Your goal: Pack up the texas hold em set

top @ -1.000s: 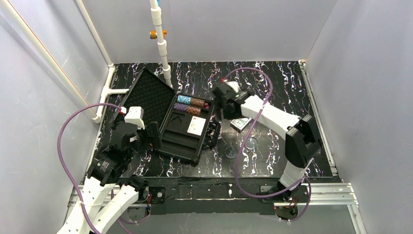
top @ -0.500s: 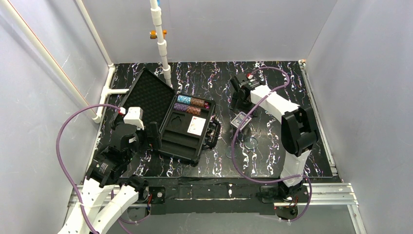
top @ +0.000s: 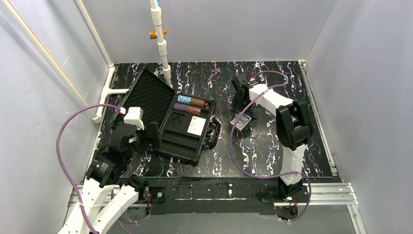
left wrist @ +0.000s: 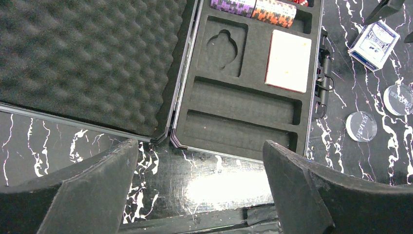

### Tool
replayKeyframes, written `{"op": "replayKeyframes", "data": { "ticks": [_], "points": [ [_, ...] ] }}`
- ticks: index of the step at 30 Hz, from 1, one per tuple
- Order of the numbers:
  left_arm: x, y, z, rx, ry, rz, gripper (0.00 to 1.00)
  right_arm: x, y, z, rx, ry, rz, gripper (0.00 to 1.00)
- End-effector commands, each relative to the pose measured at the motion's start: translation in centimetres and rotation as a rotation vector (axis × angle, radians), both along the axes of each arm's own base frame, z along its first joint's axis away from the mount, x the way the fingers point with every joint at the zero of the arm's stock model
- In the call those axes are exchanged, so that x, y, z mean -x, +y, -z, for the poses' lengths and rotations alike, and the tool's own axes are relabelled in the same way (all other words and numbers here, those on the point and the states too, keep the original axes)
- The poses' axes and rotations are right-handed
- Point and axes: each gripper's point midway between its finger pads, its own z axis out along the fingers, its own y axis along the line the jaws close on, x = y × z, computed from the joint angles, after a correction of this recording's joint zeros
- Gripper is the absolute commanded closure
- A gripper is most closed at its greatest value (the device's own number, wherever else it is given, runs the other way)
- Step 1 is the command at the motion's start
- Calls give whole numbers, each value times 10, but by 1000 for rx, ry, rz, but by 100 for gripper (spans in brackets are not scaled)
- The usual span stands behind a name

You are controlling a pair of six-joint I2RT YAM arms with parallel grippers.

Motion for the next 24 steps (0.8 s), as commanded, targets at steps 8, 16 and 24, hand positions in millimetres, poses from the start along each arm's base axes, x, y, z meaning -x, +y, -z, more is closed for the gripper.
{"op": "replayKeyframes", "data": {
  "ticks": [8,16,24],
  "points": [
    [1,0,2,-14,11,10,1,-13,0,7,8,18,39,2],
    [1,0,1,-12,7,10,1,-7,-11,19,20,31,95,2],
    [1,0,1,-13,5,11,0,3,-15,34,0,44,126,9]
  ]
}}
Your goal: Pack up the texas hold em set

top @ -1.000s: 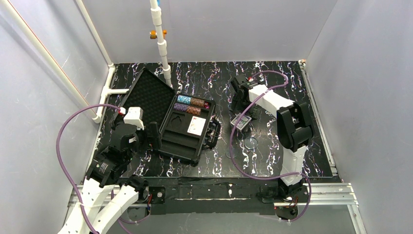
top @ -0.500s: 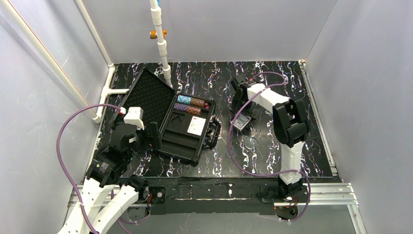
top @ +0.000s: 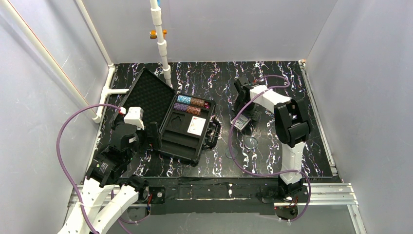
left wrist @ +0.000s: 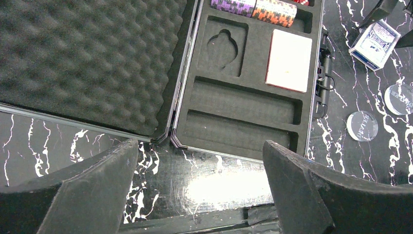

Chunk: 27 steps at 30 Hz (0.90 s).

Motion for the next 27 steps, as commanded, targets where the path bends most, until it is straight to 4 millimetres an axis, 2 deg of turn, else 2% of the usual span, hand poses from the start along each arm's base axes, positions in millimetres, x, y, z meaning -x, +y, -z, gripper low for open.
{"op": "replayKeyframes", "data": {
  "ticks": [1,5,9,12,17,27],
  "points": [
    [1,0,1,-10,4,12,1,8,-7,9,14,18,29,14],
    [1,0,2,-11,6,10,1,13,-4,17,-2,36,22,28],
    [1,-1,2,-12,13,13,1,9,-2,9,-17,12,7,36],
    [0,-1,4,-17,20,14,1,3,2,-7,-35,-25,-7,41],
    [-2,-2,6,-24,31,12,1,-7,10,-40,-69,-101,-34,42],
    [-3,-2,7,-29,39,9,1,-12,44,-105,-105,-263,-123,41]
  ]
}}
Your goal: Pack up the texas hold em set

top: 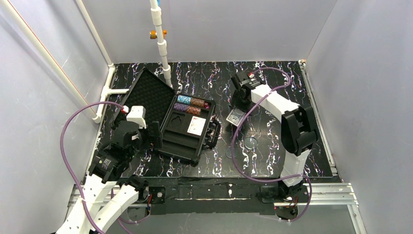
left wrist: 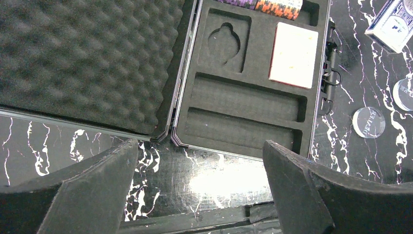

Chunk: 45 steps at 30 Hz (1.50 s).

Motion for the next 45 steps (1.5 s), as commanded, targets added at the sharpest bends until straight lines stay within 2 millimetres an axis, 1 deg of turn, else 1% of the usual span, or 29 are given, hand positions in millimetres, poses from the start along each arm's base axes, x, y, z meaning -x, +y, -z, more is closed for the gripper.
{"op": "replayKeyframes", "data": {
  "ticks": [1,5,9,16,20,24,27,33,39,45],
  "points": [
    [0,0,0,-9,4,4,1,-11,24,-60,-47,-151,-47,41],
    [0,0,0,-7,3,3,1,-12,36,-78,-45,-203,-74,42],
    [1,1,0,-4,-2,3,1,-9,46,-85,-43,-226,-104,43],
    [2,1,-1,-4,-5,2,1,0,70,-98,-72,-254,-157,44],
    [2,2,-2,0,-10,0,1,4,82,-107,-87,-272,-173,49],
    [3,2,-2,1,-13,-1,1,8,95,-120,-85,-314,-188,51],
    [3,2,-2,3,-13,1,1,13,110,-129,-113,-336,-205,54],
    [4,1,-4,6,-18,5,1,23,145,-143,-140,-368,-260,53],
    [4,2,-5,5,-22,6,1,37,176,-141,-179,-344,-310,52],
    [5,4,-7,11,-40,-2,1,46,207,-125,-218,-291,-344,52]
  ]
}}
